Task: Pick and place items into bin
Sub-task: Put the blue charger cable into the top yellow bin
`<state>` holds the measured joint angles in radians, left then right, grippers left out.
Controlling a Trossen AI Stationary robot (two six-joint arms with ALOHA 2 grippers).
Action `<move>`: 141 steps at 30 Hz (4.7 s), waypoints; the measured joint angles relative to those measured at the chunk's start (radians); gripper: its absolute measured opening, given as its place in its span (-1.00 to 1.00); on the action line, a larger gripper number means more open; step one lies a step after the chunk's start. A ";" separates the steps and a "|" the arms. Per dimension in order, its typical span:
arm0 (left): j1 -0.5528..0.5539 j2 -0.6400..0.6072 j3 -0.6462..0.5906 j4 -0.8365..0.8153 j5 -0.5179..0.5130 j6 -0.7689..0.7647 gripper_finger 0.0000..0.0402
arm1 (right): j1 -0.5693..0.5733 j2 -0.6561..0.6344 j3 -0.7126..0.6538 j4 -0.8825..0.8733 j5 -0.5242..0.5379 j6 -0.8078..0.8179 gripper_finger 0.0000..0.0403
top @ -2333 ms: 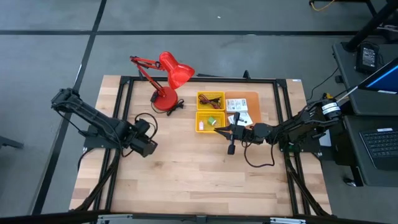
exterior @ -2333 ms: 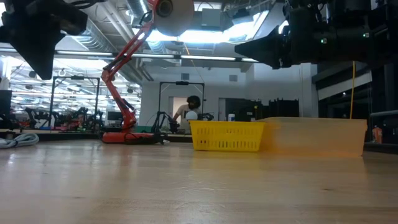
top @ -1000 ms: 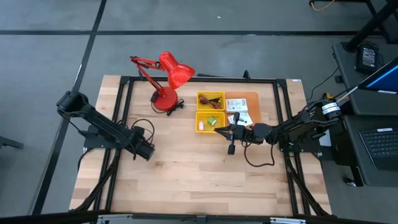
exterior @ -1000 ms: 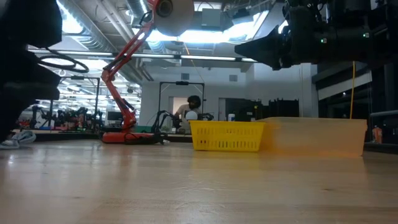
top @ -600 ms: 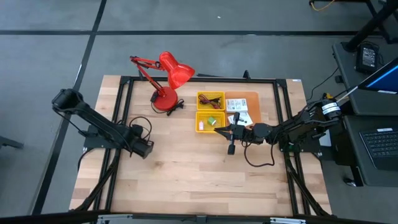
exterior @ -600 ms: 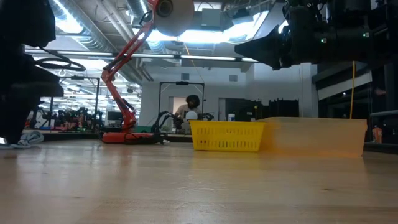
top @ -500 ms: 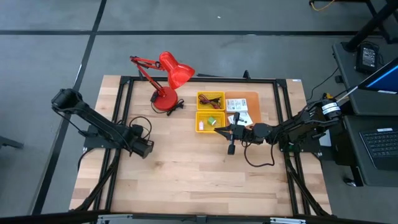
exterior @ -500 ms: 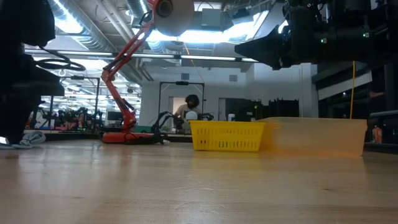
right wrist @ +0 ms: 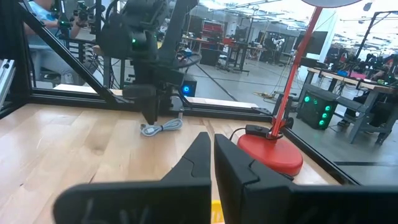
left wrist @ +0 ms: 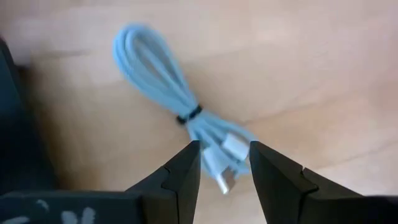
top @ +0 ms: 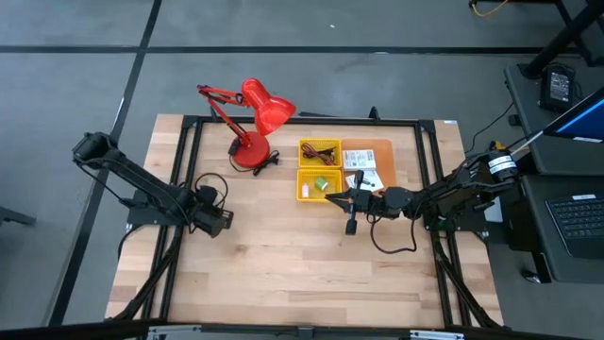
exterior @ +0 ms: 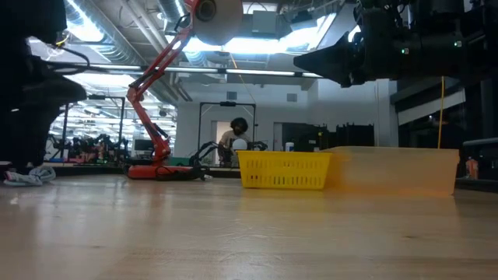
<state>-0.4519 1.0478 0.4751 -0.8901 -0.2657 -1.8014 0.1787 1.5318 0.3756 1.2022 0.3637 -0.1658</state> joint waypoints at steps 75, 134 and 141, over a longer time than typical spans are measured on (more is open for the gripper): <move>0.021 0.127 -0.074 0.132 -0.113 0.079 -0.84 | 0.000 0.000 0.000 -0.003 0.000 -0.003 -0.98; 0.258 0.081 -0.023 1.344 0.130 1.821 -0.92 | -0.021 0.000 0.000 -0.019 -0.001 0.003 -0.98; 0.331 0.085 -0.023 1.347 0.191 1.846 -0.92 | -0.021 0.000 0.000 -0.019 -0.001 0.007 -0.98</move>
<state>-0.1209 1.1331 0.4519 0.4574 -0.0750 0.0450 0.1581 1.5322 0.3752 1.1828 0.3622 -0.1589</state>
